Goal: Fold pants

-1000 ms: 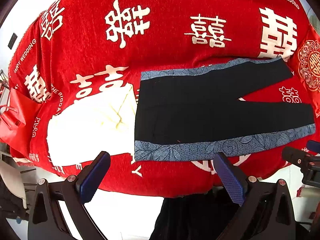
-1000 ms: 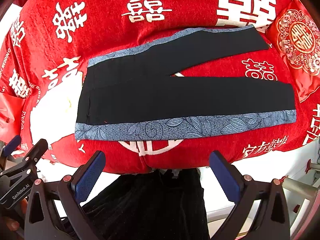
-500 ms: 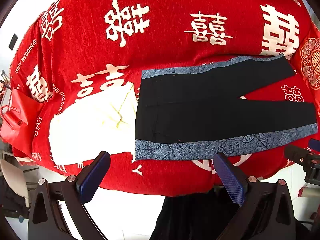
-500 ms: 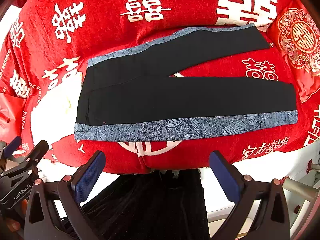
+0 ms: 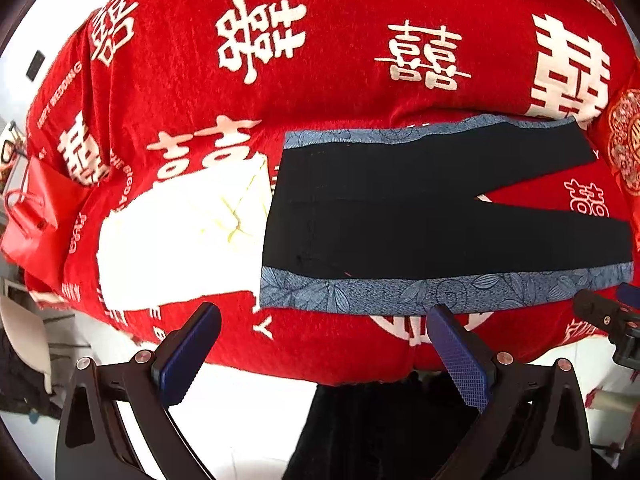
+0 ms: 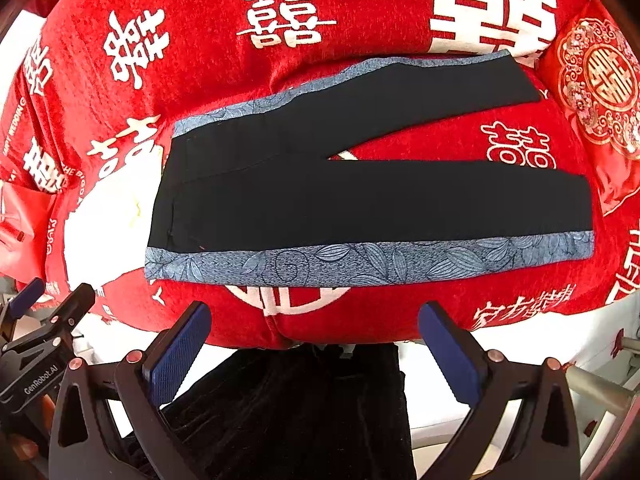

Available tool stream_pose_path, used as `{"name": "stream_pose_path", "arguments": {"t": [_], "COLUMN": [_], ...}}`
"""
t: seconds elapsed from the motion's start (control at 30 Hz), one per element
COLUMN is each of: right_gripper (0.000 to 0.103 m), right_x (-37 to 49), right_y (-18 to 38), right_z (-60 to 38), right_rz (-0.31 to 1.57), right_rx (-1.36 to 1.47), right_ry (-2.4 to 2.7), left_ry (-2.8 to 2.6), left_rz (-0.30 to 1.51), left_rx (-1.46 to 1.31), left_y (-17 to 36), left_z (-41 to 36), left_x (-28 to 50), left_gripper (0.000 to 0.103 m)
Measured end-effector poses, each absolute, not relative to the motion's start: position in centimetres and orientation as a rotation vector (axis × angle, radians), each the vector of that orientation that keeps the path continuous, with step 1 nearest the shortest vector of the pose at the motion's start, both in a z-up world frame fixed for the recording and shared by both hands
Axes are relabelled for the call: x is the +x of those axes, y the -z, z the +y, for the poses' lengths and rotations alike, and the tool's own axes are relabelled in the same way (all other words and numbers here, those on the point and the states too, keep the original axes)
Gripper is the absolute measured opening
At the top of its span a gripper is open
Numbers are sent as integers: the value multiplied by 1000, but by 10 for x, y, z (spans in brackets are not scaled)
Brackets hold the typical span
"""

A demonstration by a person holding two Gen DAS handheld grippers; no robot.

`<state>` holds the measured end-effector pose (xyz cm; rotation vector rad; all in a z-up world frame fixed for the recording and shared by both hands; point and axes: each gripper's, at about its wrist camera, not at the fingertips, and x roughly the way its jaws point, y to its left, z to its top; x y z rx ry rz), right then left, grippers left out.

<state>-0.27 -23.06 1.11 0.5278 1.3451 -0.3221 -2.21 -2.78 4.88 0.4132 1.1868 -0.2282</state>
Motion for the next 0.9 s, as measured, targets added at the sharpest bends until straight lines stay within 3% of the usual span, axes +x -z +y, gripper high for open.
{"name": "stream_pose_path", "arguments": {"t": [0.57, 0.7, 0.9], "right_gripper": [103, 103, 103], "right_x": [-7, -5, -3], "right_y": [6, 26, 102], "right_z": [-260, -261, -255], "right_rz": [1367, 1330, 1283], "right_rx": [600, 697, 1024], "right_ry": [159, 107, -13], "left_ry": [156, 205, 247], "left_rz": [1282, 1342, 1423], "left_rx": [217, 115, -40], "left_y": [-37, -7, 68], "left_z": [-19, -3, 20], "left_x": [-36, -14, 17], "left_gripper": [103, 103, 103]}}
